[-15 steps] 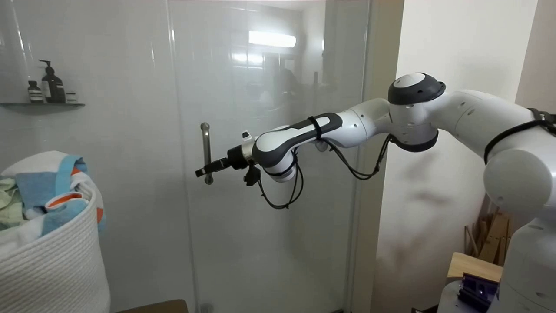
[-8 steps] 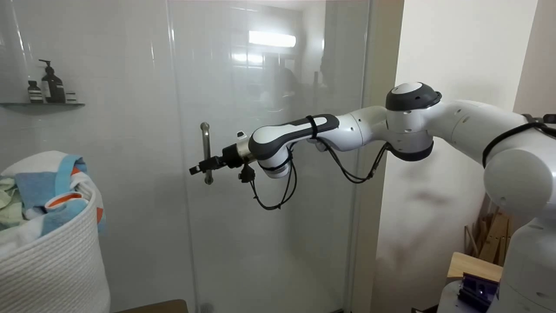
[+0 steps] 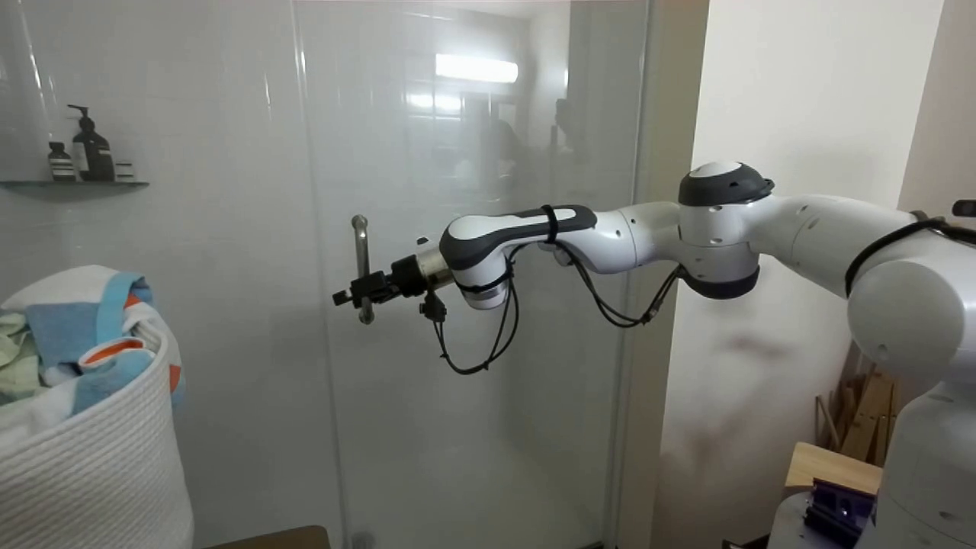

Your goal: Open the door

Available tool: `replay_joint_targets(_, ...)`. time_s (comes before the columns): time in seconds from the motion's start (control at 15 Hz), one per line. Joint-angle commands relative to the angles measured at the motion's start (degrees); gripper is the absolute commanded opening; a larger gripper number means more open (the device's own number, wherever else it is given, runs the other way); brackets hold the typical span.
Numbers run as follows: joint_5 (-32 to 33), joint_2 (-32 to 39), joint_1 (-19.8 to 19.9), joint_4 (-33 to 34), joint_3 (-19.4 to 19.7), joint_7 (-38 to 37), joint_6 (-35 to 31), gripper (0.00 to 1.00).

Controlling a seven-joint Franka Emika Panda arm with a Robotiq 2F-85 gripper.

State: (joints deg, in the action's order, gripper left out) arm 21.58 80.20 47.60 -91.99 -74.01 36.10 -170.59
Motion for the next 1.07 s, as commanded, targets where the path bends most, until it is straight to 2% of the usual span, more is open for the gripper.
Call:
replay_joint_targets(0.0,-3.38,0.86,0.34,-2.57,-1.16,2.29,4.09,1.00)
replay_joint_targets(0.33,-4.00,1.73,1.73,-5.25,-2.30,3.62,5.20,1.00)
replay_joint_targets(1.0,-4.39,0.54,3.94,-12.02,-1.35,4.27,1.55,1.00)
